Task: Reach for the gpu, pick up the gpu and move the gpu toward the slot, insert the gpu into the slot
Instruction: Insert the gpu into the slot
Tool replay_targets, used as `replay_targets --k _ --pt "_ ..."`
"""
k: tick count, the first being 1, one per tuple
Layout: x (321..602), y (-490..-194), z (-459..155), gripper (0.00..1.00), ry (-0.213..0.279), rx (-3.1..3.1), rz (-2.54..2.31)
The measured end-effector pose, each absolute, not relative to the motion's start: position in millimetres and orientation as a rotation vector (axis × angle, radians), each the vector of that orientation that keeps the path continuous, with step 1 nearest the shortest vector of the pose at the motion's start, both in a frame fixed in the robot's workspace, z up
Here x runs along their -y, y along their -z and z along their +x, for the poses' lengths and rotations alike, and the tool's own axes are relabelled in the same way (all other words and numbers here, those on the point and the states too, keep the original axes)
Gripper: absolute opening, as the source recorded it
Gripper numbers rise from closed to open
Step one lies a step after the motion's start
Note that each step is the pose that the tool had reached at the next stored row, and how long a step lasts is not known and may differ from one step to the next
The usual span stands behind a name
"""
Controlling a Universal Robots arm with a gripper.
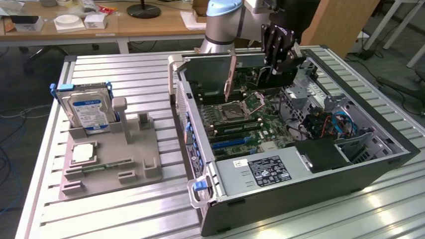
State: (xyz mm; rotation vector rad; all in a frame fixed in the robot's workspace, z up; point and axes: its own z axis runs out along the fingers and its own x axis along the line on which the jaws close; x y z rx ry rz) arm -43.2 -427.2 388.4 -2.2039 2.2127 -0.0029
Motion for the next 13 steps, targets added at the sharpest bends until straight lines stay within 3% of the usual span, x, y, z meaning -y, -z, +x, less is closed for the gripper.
replay_targets --k 13 --pt "427.2 -388.4 -43.5 0.27 0.002 -2.213 -2.204"
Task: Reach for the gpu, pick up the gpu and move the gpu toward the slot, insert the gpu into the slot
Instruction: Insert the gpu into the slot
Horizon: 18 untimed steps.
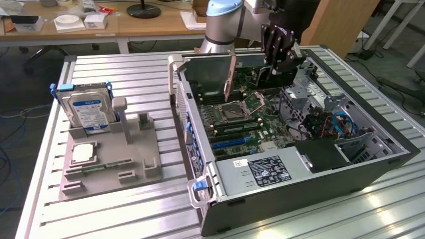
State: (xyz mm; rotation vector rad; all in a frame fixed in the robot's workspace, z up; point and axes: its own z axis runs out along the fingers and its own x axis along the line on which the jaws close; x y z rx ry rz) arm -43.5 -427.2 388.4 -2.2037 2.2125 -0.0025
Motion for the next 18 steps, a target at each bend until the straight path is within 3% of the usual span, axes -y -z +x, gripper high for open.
replay_targets --k 18 --pt "427.1 -388.3 -43.6 0.27 0.002 -2.212 -2.203"
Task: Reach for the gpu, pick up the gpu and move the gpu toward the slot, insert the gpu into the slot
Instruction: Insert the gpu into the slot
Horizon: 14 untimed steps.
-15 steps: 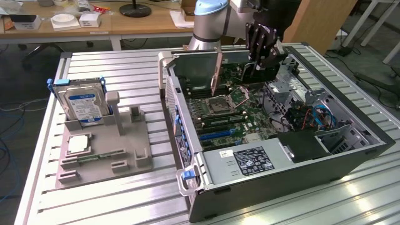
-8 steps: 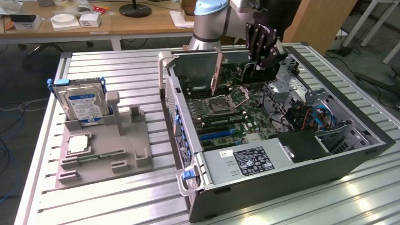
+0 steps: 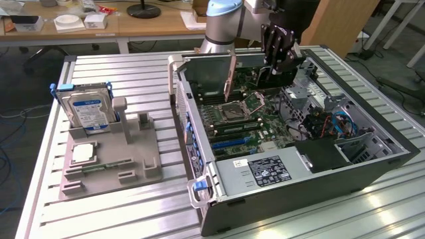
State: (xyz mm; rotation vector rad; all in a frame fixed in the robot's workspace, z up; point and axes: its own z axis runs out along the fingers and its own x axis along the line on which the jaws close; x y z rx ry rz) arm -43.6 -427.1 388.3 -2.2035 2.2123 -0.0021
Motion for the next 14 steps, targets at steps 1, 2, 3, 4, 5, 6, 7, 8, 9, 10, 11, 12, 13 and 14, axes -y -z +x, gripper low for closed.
replay_targets --k 1,2,3,4,5,6,7,8,9,10,11,12,13,14 --pt "427.1 -388.3 -43.6 0.27 0.002 -2.212 -2.204" --pt "427.1 -388.3 -43.6 0.27 0.002 -2.212 -2.203" --pt "427.0 -388.1 -45.7 0.27 0.002 -2.213 -2.203" --pt "427.0 -387.9 -48.6 0.27 0.002 -2.212 -2.203" --pt "427.0 -387.7 -50.1 0.27 0.002 -2.212 -2.203" --pt "427.0 -387.5 -52.3 0.27 0.002 -2.212 -2.203" --pt "427.0 -387.3 -53.3 0.27 0.002 -2.213 -2.203" --pt "427.0 -386.9 -53.5 0.27 0.002 -2.213 -2.203" --pt "427.1 -386.1 -53.9 0.27 0.002 -2.213 -2.203" --pt "427.1 -384.7 -54.0 0.27 0.002 -2.212 -2.204" --pt "427.1 -383.3 -54.5 0.27 0.002 -2.212 -2.203" --pt "427.1 -382.0 -54.8 0.27 0.002 -2.212 -2.203" --pt "427.1 -380.6 -54.8 0.27 0.002 -2.212 -2.204" --pt "427.1 -378.9 -54.7 0.27 0.002 -2.212 -2.204"
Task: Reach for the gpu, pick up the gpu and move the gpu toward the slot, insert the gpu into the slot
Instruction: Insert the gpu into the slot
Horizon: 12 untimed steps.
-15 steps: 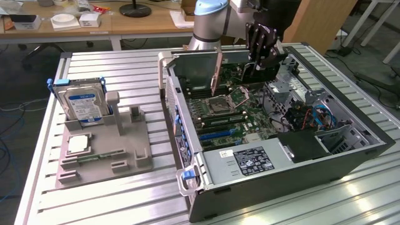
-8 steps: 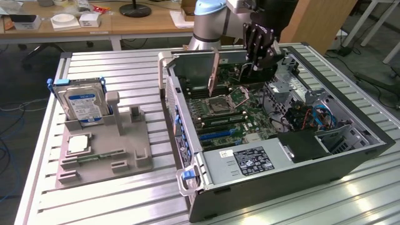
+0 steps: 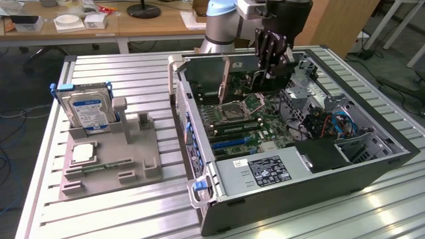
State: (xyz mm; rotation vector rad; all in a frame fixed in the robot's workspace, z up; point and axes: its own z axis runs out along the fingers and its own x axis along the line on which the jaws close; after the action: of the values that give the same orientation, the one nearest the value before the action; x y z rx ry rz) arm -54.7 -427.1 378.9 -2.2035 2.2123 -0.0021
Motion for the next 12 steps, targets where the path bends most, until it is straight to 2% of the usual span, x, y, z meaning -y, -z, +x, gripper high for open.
replay_targets --k 12 --pt "427.1 -362.9 -63.9 0.27 0.002 -2.212 -2.203"
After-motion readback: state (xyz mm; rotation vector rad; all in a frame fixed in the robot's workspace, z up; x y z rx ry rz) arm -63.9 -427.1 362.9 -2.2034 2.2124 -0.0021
